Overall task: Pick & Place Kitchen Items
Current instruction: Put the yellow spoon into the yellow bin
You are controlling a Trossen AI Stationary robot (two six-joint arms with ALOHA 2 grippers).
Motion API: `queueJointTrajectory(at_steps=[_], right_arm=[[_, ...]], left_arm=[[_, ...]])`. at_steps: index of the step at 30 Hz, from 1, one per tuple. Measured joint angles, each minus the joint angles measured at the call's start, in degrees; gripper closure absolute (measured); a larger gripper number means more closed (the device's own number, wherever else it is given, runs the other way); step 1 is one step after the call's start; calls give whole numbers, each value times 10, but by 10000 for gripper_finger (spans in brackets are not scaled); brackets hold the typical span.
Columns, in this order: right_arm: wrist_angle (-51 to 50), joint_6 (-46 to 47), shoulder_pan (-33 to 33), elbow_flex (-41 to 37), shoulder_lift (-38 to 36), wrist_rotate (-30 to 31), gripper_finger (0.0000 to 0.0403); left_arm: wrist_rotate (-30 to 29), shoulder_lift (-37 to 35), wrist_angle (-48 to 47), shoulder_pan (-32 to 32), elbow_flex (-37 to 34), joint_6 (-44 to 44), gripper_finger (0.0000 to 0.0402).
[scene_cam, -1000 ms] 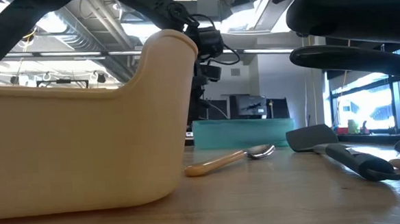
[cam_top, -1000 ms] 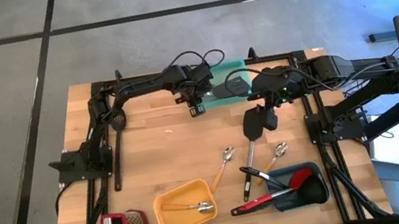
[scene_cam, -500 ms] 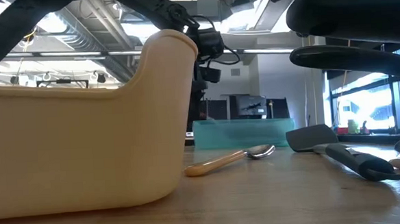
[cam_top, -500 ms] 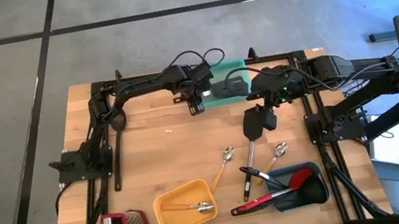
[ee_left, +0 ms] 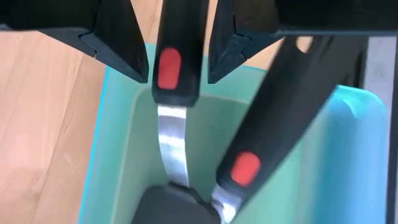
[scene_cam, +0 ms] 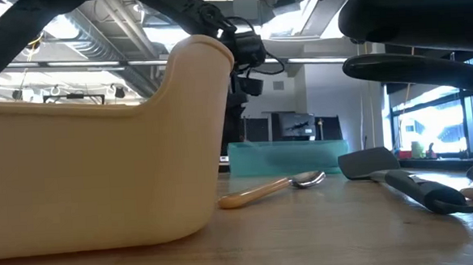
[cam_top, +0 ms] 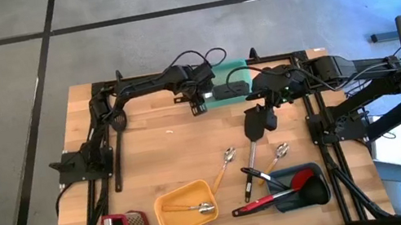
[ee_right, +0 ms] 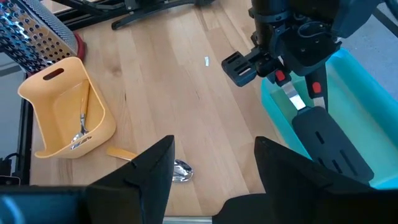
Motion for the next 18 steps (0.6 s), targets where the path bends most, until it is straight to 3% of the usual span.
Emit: queueJointTrajectory(at_steps=[11,18], right_arm=[[-47,6,-2,0,0,0,178],[-68,85,-2,-29,0,-4,178]], left_arm=[[13,-1,-16,-6,97,-31,244],[124,-3,-32,-21,151,-80,248]])
